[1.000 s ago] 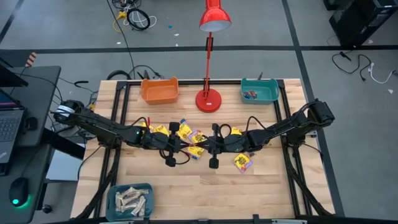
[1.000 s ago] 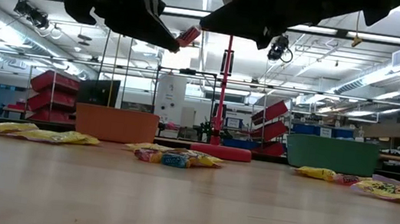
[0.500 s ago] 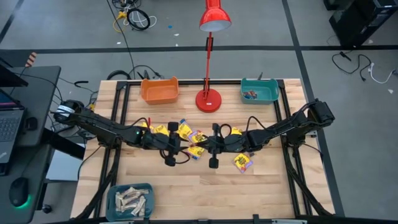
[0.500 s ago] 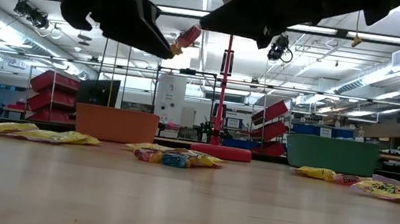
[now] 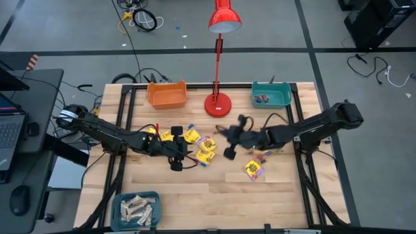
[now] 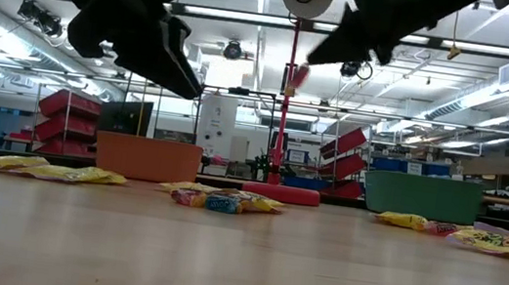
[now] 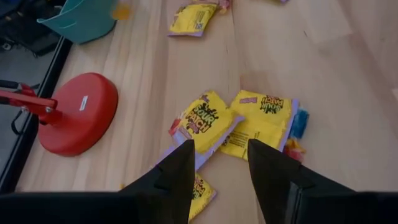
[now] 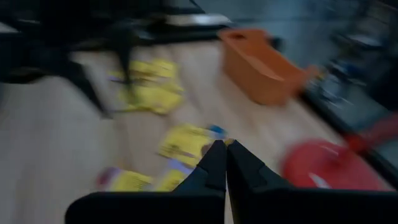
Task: Sort candy
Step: Put the small red candy into the green bin
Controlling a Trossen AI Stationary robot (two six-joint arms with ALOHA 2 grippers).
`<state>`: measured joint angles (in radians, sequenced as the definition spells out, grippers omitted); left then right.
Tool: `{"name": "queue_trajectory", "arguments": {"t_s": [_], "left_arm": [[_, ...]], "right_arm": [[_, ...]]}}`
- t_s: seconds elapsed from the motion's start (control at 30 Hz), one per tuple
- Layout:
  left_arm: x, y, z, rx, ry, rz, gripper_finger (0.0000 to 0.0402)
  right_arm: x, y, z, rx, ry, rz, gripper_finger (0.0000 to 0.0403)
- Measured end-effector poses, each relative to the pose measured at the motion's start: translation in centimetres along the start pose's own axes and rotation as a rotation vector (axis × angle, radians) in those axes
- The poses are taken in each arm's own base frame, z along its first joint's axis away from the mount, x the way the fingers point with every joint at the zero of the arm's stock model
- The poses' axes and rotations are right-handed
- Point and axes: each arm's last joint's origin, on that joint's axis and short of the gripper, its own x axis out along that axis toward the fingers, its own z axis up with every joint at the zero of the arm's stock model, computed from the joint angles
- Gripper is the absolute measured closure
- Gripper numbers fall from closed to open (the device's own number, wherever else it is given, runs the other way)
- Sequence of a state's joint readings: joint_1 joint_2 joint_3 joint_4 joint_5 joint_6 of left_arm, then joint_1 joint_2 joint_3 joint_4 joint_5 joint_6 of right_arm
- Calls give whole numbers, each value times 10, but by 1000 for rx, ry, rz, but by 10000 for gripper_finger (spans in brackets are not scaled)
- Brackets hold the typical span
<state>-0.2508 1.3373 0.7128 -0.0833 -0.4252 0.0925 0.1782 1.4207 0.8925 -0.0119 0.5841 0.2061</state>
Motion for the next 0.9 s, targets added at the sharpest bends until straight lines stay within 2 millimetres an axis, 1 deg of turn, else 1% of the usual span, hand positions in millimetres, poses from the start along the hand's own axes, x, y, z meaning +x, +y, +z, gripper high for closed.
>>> {"name": "queue_trajectory", "arguments": {"t_s": [0.2,0.33,0.47,0.6,0.73,0.9], "left_arm": [[0,0,0,-20,-3,-4,251],[0,0,1,-24,-12,-3,251],[0,0,2,-30,-17,-4,251],[0,0,2,-33,-17,-7,251],[0,0,2,-34,-17,-7,251],[0,0,2,-34,-18,-7,251]], "right_arm": [[-15,-57,8,91,92,-179,403],[-19,-99,9,169,137,-314,403],[-22,-140,6,278,180,-462,403],[-21,-174,-2,360,249,-567,403],[-17,-201,-11,436,315,-604,403],[-10,-223,-22,484,374,-642,403]]}}
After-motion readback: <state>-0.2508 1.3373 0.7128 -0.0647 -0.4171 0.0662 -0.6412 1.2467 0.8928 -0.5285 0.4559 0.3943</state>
